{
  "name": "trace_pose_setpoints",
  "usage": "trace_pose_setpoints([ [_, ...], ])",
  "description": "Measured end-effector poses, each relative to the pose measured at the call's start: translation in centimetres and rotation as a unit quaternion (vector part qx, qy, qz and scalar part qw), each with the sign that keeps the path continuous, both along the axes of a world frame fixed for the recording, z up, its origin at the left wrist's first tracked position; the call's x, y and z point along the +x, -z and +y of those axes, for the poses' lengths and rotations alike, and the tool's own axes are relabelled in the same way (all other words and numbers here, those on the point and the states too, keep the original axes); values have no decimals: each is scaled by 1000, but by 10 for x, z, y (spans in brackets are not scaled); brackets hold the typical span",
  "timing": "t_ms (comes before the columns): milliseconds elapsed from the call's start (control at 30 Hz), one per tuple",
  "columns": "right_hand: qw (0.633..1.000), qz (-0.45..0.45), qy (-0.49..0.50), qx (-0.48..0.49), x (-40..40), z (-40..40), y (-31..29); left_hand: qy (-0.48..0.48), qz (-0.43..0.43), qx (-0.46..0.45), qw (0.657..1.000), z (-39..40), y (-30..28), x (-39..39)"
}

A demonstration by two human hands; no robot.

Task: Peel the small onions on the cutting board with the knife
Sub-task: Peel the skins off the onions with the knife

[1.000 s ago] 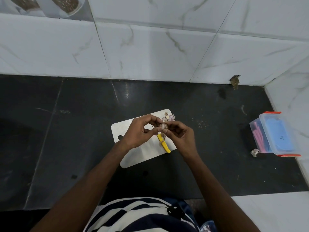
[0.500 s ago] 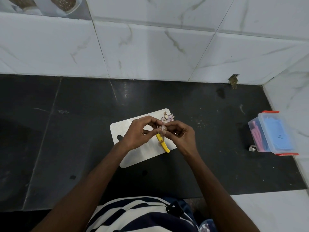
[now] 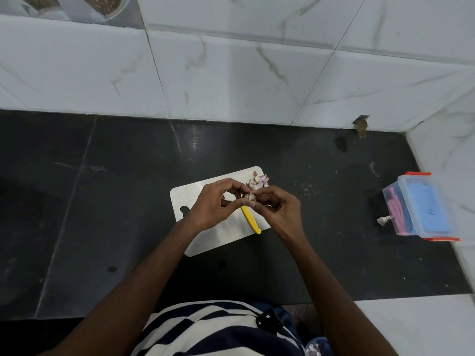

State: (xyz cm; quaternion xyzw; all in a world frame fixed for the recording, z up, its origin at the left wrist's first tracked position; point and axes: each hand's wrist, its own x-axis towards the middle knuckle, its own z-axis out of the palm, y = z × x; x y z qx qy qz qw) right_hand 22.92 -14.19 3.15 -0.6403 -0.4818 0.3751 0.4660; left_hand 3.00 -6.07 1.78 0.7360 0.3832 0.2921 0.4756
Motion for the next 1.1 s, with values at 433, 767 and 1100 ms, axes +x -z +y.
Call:
trace_pose_setpoints([
  [433,998,66,-14,-11,1,-1,5,-16,-8,-15,1000,-8,-3,4],
  [767,967,214,-19,-138,6,3,-4,10,72,3,997,-8,0,0],
  [1100,981,95,-46,-165,4,3,-11,25,91,24,995,-4,-10,-4],
])
